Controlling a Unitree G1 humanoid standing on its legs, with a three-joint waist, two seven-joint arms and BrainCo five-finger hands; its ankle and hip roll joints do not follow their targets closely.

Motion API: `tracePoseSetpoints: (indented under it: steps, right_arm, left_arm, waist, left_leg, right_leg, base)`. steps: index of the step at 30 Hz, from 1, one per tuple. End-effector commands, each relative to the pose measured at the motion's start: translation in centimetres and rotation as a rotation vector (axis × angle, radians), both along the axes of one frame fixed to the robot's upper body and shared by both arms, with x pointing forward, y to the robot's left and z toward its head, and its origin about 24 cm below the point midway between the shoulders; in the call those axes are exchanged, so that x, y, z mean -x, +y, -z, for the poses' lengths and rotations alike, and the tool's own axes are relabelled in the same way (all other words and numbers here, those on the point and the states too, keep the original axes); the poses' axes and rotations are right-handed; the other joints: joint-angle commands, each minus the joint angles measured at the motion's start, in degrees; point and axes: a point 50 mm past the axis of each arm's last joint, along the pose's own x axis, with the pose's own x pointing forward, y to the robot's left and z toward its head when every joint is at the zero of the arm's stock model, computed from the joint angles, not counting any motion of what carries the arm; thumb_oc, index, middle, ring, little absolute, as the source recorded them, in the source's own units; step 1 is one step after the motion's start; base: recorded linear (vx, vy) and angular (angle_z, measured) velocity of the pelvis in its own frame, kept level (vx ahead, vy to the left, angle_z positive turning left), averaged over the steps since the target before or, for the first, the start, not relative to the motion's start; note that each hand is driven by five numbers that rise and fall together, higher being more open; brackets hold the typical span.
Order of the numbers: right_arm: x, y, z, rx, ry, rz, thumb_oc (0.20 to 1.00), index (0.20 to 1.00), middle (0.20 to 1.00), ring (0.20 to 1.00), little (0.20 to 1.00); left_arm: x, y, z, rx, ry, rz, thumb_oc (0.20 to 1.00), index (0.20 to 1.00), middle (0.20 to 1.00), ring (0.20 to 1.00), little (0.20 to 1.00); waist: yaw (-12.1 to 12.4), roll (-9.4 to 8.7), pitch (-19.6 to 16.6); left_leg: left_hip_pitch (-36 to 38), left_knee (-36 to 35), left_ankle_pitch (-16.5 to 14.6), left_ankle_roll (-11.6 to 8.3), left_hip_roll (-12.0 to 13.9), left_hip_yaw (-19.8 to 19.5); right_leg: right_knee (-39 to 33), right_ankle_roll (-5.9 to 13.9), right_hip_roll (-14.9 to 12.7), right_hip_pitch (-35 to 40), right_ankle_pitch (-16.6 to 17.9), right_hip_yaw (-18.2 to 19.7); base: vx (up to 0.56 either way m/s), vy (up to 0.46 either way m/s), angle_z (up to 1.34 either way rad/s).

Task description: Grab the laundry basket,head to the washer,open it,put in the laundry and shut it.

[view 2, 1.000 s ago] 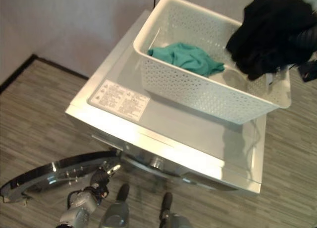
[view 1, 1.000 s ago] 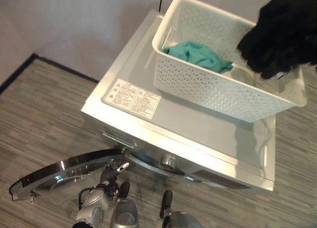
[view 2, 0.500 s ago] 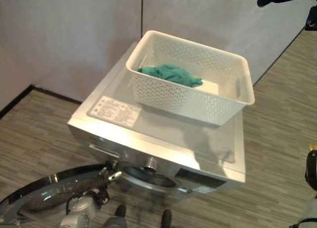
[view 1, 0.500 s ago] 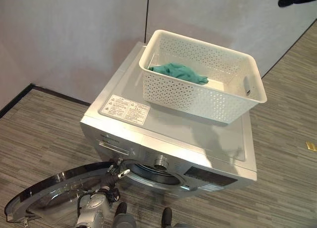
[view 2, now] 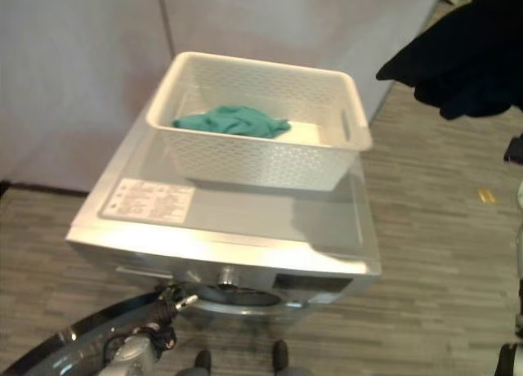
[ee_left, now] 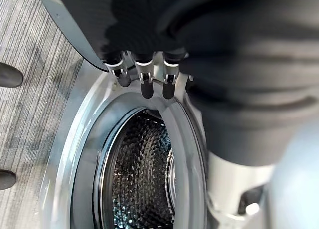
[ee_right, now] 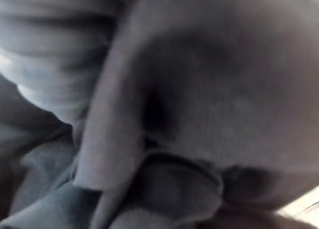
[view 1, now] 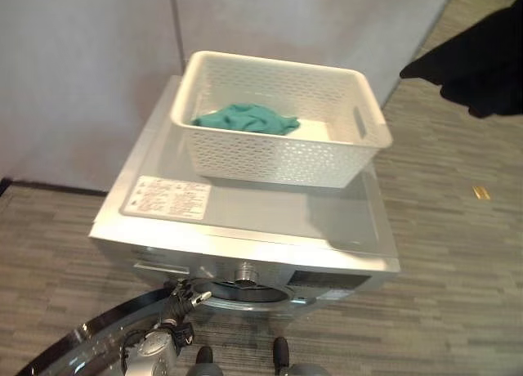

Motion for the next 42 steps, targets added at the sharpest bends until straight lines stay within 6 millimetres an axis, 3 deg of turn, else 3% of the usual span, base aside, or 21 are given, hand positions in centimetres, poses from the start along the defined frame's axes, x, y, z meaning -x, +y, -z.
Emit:
tracePoseSetpoints:
  steps: [1, 6, 8, 9, 10, 12, 16, 20, 22, 23, 25, 26, 27, 29, 31, 34, 36, 37, 39, 40, 42]
  right_arm:
    - [3.1, -1.0, -1.3, 0.101, -0.036, 0.069, 0.2, 0.2, 0.2, 0.2, 0.2]
    - [5.8, -2.6, 4.2, 0.032, 0.233, 0.077, 0.2, 0.2, 0.2, 0.2, 0.2]
    - [6.0, -2.7, 7.4, -0.046, 0.365, 0.046, 0.2, 0.2, 0.2, 0.2, 0.2]
    - [6.0, -2.7, 7.4, -0.047, 0.366, 0.046, 0.2, 0.2, 0.2, 0.2, 0.2]
    - [6.0, -2.0, 11.7, -0.169, 0.509, -0.03, 0.2, 0.2, 0.2, 0.2, 0.2]
    - [5.8, -0.9, 14.7, -0.245, 0.625, -0.112, 0.2, 0.2, 0.2, 0.2, 0.2]
    - [5.9, 1.3, 20.6, -0.382, 0.864, -0.254, 0.2, 0.2, 0.2, 0.2, 0.2]
    - [5.6, 3.3, 24.0, -0.458, 0.971, -0.315, 0.2, 0.2, 0.2, 0.2, 0.2]
    - [4.7, 4.6, 24.7, -0.477, 0.97, -0.351, 0.2, 0.2, 0.2, 0.2, 0.2]
    - [4.5, 5.2, 25.0, -0.481, 0.977, -0.377, 0.2, 0.2, 0.2, 0.2, 0.2]
    - [4.4, 6.7, 25.6, -0.473, 1.02, -0.447, 0.2, 0.2, 0.2, 0.2, 0.2]
    - [4.7, 7.5, 25.9, -0.479, 1.035, -0.491, 0.2, 0.2, 0.2, 0.2, 0.2]
    - [5.0, 8.0, 26.1, -0.487, 1.044, -0.53, 0.2, 0.2, 0.2, 0.2, 0.2]
    - [4.9, 9.1, 26.8, -0.531, 1.056, -0.576, 0.2, 0.2, 0.2, 0.2, 0.2]
    - [5.0, 9.6, 27.4, -0.589, 1.057, -0.587, 0.2, 0.2, 0.2, 0.2, 0.2]
    - [4.3, 9.6, 27.1, -0.595, 1.024, -0.58, 0.2, 0.2, 0.2, 0.2, 0.2]
    - [2.9, 9.4, 26.7, -0.56, 1.003, -0.558, 0.2, 0.2, 0.2, 0.2, 0.2]
    - [2.8, 9.5, 26.6, -0.56, 1.002, -0.559, 0.2, 0.2, 0.2, 0.2, 0.2]
    - [1.5, 9.6, 26.0, -0.536, 0.969, -0.561, 0.2, 0.2, 0.2, 0.2, 0.2]
    - [-0.1, 9.7, 25.2, -0.527, 0.926, -0.557, 0.2, 0.2, 0.2, 0.2, 0.2]
    - [-0.8, 9.8, 24.9, -0.524, 0.903, -0.56, 0.2, 0.2, 0.2, 0.2, 0.2]
  left_arm:
    - [-1.5, 1.1, -1.1, -0.103, -0.056, 0.1, 1.0, 1.0, 1.0, 1.0, 1.0]
    - [1.3, 3.1, -2.0, -0.27, -0.022, 0.341, 1.0, 1.0, 1.0, 1.0, 1.0]
    - [2.2, 3.5, -2.4, -0.264, -0.022, 0.382, 1.0, 1.0, 1.0, 1.0, 1.0]
    - [2.2, 3.5, -2.4, -0.264, -0.021, 0.382, 1.0, 1.0, 1.0, 1.0, 1.0]
    - [2.8, 3.6, -2.5, -0.257, -0.017, 0.405, 1.0, 1.0, 1.0, 1.0, 1.0]
    - [2.7, 3.3, -2.3, -0.258, -0.009, 0.429, 1.0, 1.0, 1.0, 1.0, 1.0]
    - [0.4, 1.6, -2.5, -0.276, -0.061, 0.504, 1.0, 1.0, 1.0, 1.0, 1.0]
    - [-4.6, -2.0, -3.5, -0.29, -0.173, 0.582, 1.0, 1.0, 1.0, 1.0, 1.0]
    - [-7.9, -4.6, -4.4, -0.293, -0.24, 0.605, 1.0, 1.0, 1.0, 1.0, 1.0]
    - [-9.6, -5.7, -5.1, -0.321, -0.27, 0.631, 1.0, 1.0, 1.0, 1.0, 1.0]
    - [-11.7, -7.0, -5.8, -0.38, -0.295, 0.665, 1.0, 1.0, 1.0, 1.0, 1.0]
    - [-12.2, -7.8, -6.0, -0.412, -0.304, 0.69, 1.0, 1.0, 1.0, 1.0, 1.0]
    - [-12.9, -8.4, -6.5, -0.46, -0.329, 0.716, 1.0, 1.0, 1.0, 1.0, 1.0]
    - [-13.6, -9.7, -7.5, -0.496, -0.385, 0.744, 1.0, 1.0, 1.0, 1.0, 1.0]
    - [-14.0, -10.6, -8.3, -0.459, -0.423, 0.73, 1.0, 1.0, 1.0, 1.0, 1.0]
    - [-15.3, -12.0, -10.3, -0.454, -0.516, 0.734, 1.0, 1.0, 1.0, 1.0, 1.0]
    - [-16.1, -12.8, -12.0, -0.467, -0.586, 0.76, 1.0, 1.0, 1.0, 1.0, 1.0]
    - [-16.2, -12.8, -12.0, -0.468, -0.587, 0.759, 1.0, 1.0, 1.0, 1.0, 1.0]
    - [-16.8, -13.2, -13.5, -0.472, -0.652, 0.785, 1.0, 1.0, 1.0, 1.0, 1.0]
    - [-16.9, -14.0, -15.0, -0.452, -0.722, 0.828, 1.0, 1.0, 1.0, 1.0, 1.0]
    - [-16.9, -14.6, -15.9, -0.432, -0.769, 0.86, 1.0, 1.0, 1.0, 1.0, 1.0]
  waist:
    - [-0.2, -1.7, -1.1]
    - [-2.8, -0.15, -0.6]
    - [-3.3, 0.41, -0.4]
    - [-3.2, 0.37, -0.5]
    - [-4.0, 0.75, 0.0]
    - [-4.5, 0.95, 0.1]
    - [-5.0, 0.75, 1.2]
    - [-4.0, 0.5, 3.4]
    - [-4.0, 0.08, 4.8]
    - [-4.5, -0.79, 5.8]
    - [-7.3, -2.54, 6.6]
    - [-8.0, -2.82, 6.5]
    - [-8.3, -2.61, 6.5]
    - [-8.9, -1.7, 6.0]
    - [-11.0, 0.01, 4.8]
    - [-11.6, 0.28, 5.7]
    - [-10.9, 0.0, 7.7]
    - [-10.9, -0.11, 7.7]
    - [-10.4, -0.44, 9.0]
    - [-9.6, 0.17, 10.1]
    - [-9.4, -0.03, 10.4]
  left_leg:
    - [-0.9, 4.9, -6.4, 3.06, 0.9, 0.4]
    - [-0.1, 4.6, -6.8, 3.32, 1.1, 2.6]
    - [0.6, 4.8, -7.7, 3.45, 1.3, 3.9]
    - [0.6, 4.8, -7.7, 3.45, 1.3, 4.0]
    - [0.9, 5.0, -7.8, 3.34, 1.5, 5.5]
    - [1.0, 5.0, -7.5, 3.04, 1.8, 6.2]
    - [-0.1, 4.9, -6.0, 1.73, 3.0, 5.7]
    - [-3.9, 3.1, -0.9, -0.25, 4.6, 2.4]
    - [-7.3, 0.5, 4.3, -1.88, 5.7, 1.1]
    - [-9.0, 1.9, 3.8, -1.72, 6.2, 2.9]
    - [-8.8, 10.7, -1.5, -0.88, 8.5, 8.9]
    - [-8.0, 16.0, -3.7, -0.58, 9.6, 9.2]
    - [-7.4, 22.5, -4.9, -0.86, 10.2, 7.0]
    - [-3.5, 24.6, -5.1, -1.21, 9.2, 2.5]
    - [4.3, 16.7, -10.2, -0.6, 8.1, 4.7]
    - [3.8, 16.2, -15.7, 0.61, 5.6, 5.3]
    - [3.4, 18.1, -19.0, 1.29, 3.1, 6.3]
    - [3.2, 18.3, -19.1, 1.37, 3.0, 6.3]
    - [1.8, 20.5, -20.5, 1.94, 1.6, 6.7]
    - [0.8, 21.8, -21.6, 2.1, 1.3, 7.4]
    - [-0.5, 23.2, -21.9, 2.26, 0.4, 7.2]
  right_leg:
    - [2.8, 4.24, -5.0, -1.3, -4.2, 0.3]
    - [2.5, 4.63, -4.6, -2.7, -3.4, 2.5]
    - [2.0, 4.94, -4.2, -2.9, -3.4, 3.5]
    - [2.0, 4.94, -4.2, -2.9, -3.4, 3.5]
    - [1.6, 5.14, -3.8, -3.5, -2.8, 4.8]
    - [1.3, 5.02, -3.6, -3.8, -2.7, 5.3]
    - [1.3, 4.16, -2.9, -3.8, -3.2, 4.6]
    - [1.6, 2.79, -2.1, -3.4, -5.2, 1.1]
    - [2.4, 2.16, -2.3, -3.7, -6.7, -3.6]
    - [3.7, 1.8, -2.9, -3.9, -7.1, -4.7]
    - [6.9, 1.23, -4.5, -7.1, -6.7, -7.5]
    - [7.9, 0.83, -4.8, -8.0, -6.7, -8.2]
    - [8.3, 0.43, -4.6, -8.4, -6.6, -8.7]
    - [10.5, 0.53, -4.7, -9.1, -7.1, -8.9]
    - [13.2, 2.02, -5.7, -11.6, -6.4, -7.6]
    - [16.4, 3.46, -9.0, -15.0, -4.5, -6.3]
    - [14.4, 5.92, -11.5, -16.1, -0.1, -5.4]
    - [14.3, 5.98, -11.6, -16.2, 0.1, -5.4]
    - [11.8, 7.2, -13.4, -16.5, 3.7, -4.7]
    - [8.6, 7.69, -14.6, -16.1, 5.4, -5.6]
    - [7.0, 7.77, -15.5, -15.8, 5.9, -6.2]
  base:
    - [-0.03, 0.032, -0.08]
    - [0.0, 0.024, -0.36]
    - [0.01, 0.021, -0.26]
    - [-0.04, -0.011, -0.39]
    - [-0.04, -0.012, -0.31]
    - [-0.05, -0.038, -0.31]
    - [-0.07, -0.128, -0.1]
    - [-0.18, -0.184, 0.46]
    - [-0.29, -0.19, 1.18]
    - [-0.37, -0.146, 1.56]
    - [-0.36, -0.087, 1.24]
    - [-0.22, -0.013, 1.26]
    - [-0.13, 0.064, 1.02]
    - [-0.05, 0.193, 0.69]
    - [-0.07, 0.355, 0.39]
    - [-0.18, 0.288, 0.35]
    - [-0.26, 0.266, 0.19]
    - [-0.24, 0.185, -0.11]
    - [-0.22, 0.113, -0.41]
    - [-0.21, 0.092, -0.34]
    - [-0.17, 0.043, -0.21]
